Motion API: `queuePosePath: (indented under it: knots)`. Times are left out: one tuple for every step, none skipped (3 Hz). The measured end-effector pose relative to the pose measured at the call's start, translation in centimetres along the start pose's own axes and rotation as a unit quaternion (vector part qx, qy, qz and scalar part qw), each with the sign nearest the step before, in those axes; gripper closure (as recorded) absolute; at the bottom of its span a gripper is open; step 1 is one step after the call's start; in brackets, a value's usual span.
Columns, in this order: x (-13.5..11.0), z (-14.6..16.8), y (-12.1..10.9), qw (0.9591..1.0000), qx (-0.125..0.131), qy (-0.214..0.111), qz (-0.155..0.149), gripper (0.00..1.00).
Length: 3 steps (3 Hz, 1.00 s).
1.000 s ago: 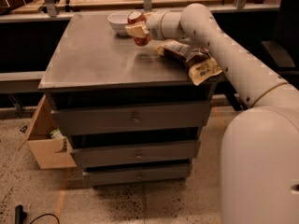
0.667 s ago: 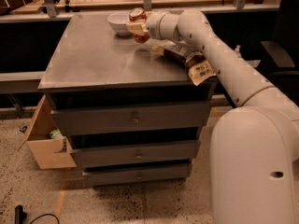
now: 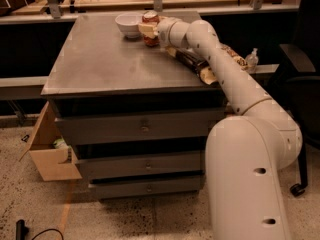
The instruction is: Place coke can into middle drawer
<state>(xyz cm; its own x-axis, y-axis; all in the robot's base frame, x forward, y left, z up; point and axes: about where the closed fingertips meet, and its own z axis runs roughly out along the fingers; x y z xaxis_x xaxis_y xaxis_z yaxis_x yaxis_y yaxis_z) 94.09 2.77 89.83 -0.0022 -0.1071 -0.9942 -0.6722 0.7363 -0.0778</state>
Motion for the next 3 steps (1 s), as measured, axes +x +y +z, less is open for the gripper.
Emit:
queuePosePath:
  knots:
    - [0.5,0.9,0.0,0.9999,-0.005,-0.001,0.008,0.27]
    - [0.5,1.5,0.6,0.9996,-0.022,0.014,0.008,0.05]
    - [0.2,1.6,1.1,0.9987,-0.035,0.038,0.005,0.0]
